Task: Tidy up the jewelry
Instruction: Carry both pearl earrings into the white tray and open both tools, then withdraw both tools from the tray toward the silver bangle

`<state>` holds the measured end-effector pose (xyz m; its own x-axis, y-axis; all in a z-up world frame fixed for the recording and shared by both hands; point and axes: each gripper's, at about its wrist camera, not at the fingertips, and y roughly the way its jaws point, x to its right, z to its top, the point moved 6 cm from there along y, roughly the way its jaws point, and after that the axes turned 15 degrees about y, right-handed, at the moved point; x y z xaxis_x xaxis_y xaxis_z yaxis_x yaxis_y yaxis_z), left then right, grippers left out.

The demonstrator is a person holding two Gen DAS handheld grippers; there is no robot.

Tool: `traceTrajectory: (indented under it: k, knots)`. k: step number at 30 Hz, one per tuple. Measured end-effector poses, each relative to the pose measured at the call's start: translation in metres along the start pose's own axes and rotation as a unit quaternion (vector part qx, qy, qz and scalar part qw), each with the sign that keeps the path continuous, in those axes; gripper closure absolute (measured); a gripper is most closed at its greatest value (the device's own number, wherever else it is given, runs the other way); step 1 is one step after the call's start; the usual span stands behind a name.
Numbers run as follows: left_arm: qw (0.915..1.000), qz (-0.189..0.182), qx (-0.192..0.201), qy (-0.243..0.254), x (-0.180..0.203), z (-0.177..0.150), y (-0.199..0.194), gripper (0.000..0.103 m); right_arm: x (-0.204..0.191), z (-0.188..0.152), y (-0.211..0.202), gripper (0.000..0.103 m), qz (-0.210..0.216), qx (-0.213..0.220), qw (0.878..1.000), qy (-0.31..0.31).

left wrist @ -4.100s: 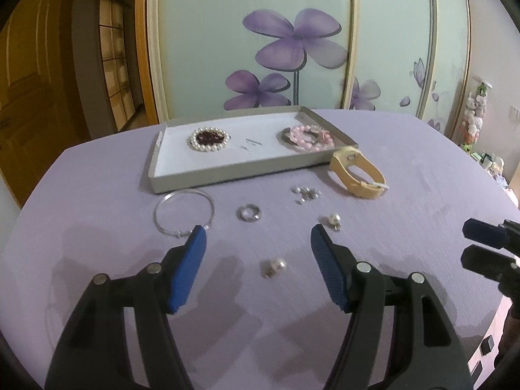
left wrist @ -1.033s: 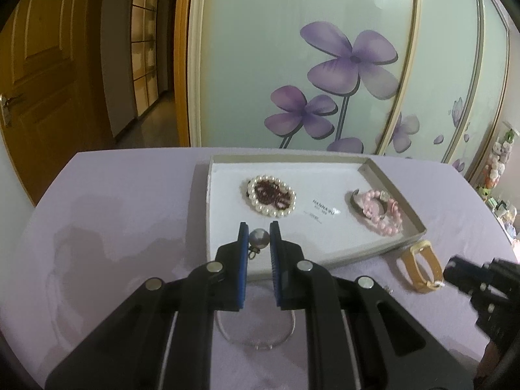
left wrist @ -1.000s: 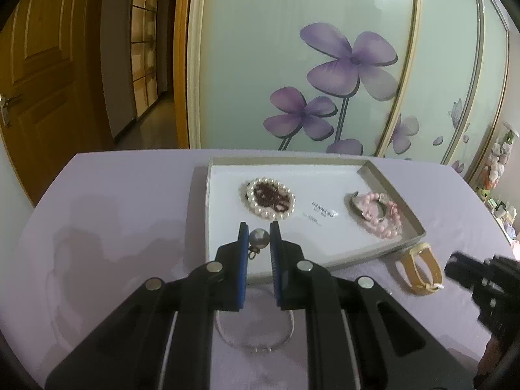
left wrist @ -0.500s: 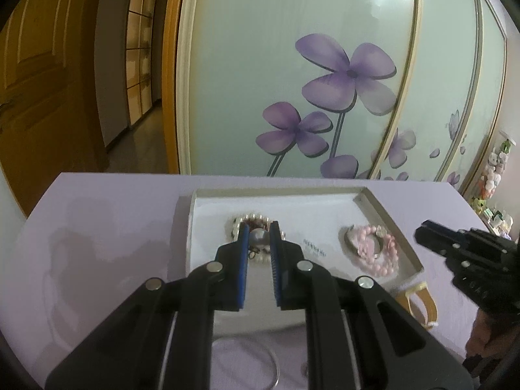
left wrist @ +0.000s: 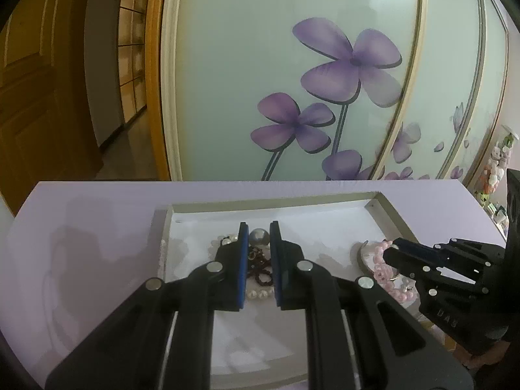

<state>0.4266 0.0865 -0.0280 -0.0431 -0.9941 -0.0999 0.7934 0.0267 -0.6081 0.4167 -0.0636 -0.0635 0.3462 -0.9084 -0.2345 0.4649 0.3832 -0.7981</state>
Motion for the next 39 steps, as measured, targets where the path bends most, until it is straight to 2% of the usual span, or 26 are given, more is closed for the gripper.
traceTrajectory:
  k: [7,9,11,12,22,26,32,35,39]
  knots:
    - [1.0,-0.001,-0.005,0.004,0.002,-0.001,0.01,0.09,0.001,-0.004,0.006,0.088,0.005,-0.013,1.0,0.005]
    - [1.0,-0.004,-0.007,0.004,0.002,-0.001,0.013,0.09,0.002,-0.005,0.004,0.082,0.007,-0.014,1.0,0.006]
    - [0.9999,-0.007,-0.009,0.005,0.004,-0.001,0.016,0.09,0.003,-0.005,0.002,0.066,0.009,-0.013,1.0,0.008]
    - [0.9999,-0.009,-0.009,0.006,0.005,-0.001,0.017,0.09,0.003,-0.005,0.002,0.065,0.009,-0.011,1.0,0.008]
    - [0.9994,-0.022,-0.021,0.017,0.019,-0.005,0.029,0.088,0.008,-0.008,-0.006,0.063,0.01,-0.01,1.0,0.016]
    - [0.9996,-0.016,-0.018,0.015,0.016,-0.006,0.025,0.071,0.009,-0.013,-0.012,0.063,0.011,-0.01,1.0,0.019]
    - [0.9998,-0.009,-0.013,0.015,0.011,-0.008,0.012,0.062,0.01,-0.022,-0.026,0.063,0.015,-0.011,1.0,0.022]
    - [0.9999,-0.002,-0.006,0.015,0.004,-0.013,-0.003,0.056,0.011,-0.027,-0.037,0.063,0.019,-0.007,0.999,0.024]
    - [0.9999,0.01,-0.002,0.013,-0.009,-0.029,-0.03,0.053,0.011,-0.037,-0.052,0.063,0.027,-0.004,0.999,0.027]
